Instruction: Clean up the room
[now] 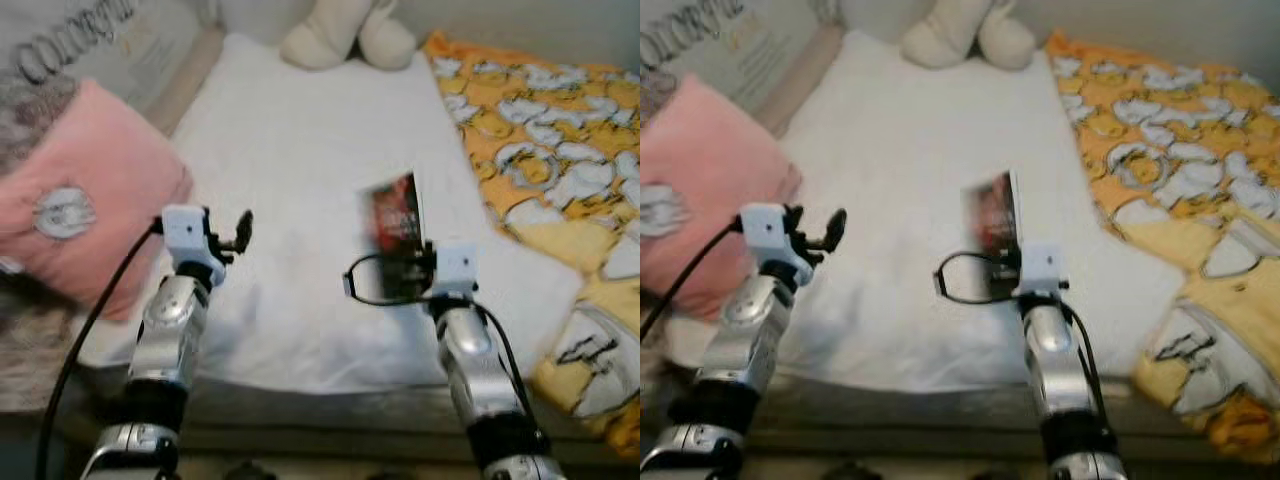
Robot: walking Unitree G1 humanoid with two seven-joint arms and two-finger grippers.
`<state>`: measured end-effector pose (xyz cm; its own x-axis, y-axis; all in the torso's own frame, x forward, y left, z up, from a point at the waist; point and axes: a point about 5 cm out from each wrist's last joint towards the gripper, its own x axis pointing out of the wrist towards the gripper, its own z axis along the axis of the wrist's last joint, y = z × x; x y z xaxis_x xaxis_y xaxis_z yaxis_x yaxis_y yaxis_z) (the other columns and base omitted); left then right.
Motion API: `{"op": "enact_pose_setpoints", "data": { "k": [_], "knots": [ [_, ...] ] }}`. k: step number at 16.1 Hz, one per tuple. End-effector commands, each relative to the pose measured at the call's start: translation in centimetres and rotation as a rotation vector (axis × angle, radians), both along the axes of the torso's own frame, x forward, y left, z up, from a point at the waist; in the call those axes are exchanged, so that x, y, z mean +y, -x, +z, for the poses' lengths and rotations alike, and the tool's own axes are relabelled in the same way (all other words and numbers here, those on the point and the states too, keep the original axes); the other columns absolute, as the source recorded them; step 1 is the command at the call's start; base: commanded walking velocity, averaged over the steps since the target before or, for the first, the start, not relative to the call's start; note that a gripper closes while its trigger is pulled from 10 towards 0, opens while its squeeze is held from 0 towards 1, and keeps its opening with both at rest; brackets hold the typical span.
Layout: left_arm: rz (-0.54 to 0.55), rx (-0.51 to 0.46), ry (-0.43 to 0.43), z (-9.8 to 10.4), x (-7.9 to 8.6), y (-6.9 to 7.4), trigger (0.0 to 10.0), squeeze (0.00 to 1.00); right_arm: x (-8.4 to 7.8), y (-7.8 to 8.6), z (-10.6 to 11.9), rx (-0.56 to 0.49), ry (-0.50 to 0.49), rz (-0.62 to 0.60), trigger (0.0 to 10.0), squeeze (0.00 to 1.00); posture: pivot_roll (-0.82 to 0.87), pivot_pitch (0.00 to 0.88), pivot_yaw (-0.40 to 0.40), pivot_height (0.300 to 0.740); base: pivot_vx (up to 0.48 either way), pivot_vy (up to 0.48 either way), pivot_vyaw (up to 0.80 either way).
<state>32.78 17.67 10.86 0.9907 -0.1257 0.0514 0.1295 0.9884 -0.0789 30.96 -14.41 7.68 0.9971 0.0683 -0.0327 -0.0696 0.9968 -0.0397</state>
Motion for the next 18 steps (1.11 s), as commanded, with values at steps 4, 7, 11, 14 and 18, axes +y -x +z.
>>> {"op": "enact_pose_setpoints", "data": {
  "k": [4, 7, 11, 14, 18],
  "knots": [
    [-0.05, -0.073, -0.153, -0.1, -1.2, 1.9, 10.0, 0.0, -2.8, 2.1, -0.6, -0.032, -0.019, -0.055, 0.0, 0.0, 0.04, 0.0, -0.027, 0.74, 0.0, 0.48, 0.0],
    [-0.077, -0.015, -0.181, -1.2, -2.5, 2.2, 10.0, 0.0, -3.1, 2.4, -1.5, 0.003, -0.028, -0.064, 0.0, 0.0, 0.04, 0.0, -0.026, 0.74, 0.0, 0.0, 0.0],
    [-0.045, -0.077, -0.093, 0.3, -2.7, 1.8, 10.0, 0.0, -2.3, 1.1, -0.4, -0.031, -0.038, -0.028, 0.0, 0.0, 0.04, 0.0, -0.027, 0.74, 0.48, 0.0, 0.0],
    [-0.029, -0.102, -0.106, 0.7, -2.8, 1.9, 10.0, 0.0, -2.1, 0.7, -0.3, -0.03, -0.049, -0.016, 0.0, 0.0, 0.05, 0.0, -0.034, 0.74, 0.48, 0.0, 0.0],
    [-0.039, -0.12, -0.122, 1.0, -3.3, 2.1, 10.0, 0.0, -1.8, 0.5, -0.3, -0.027, -0.057, -0.001, 0.0, 0.0, 0.06, 0.0, -0.038, 0.74, 0.48, 0.0, 0.0]
  ]
}}
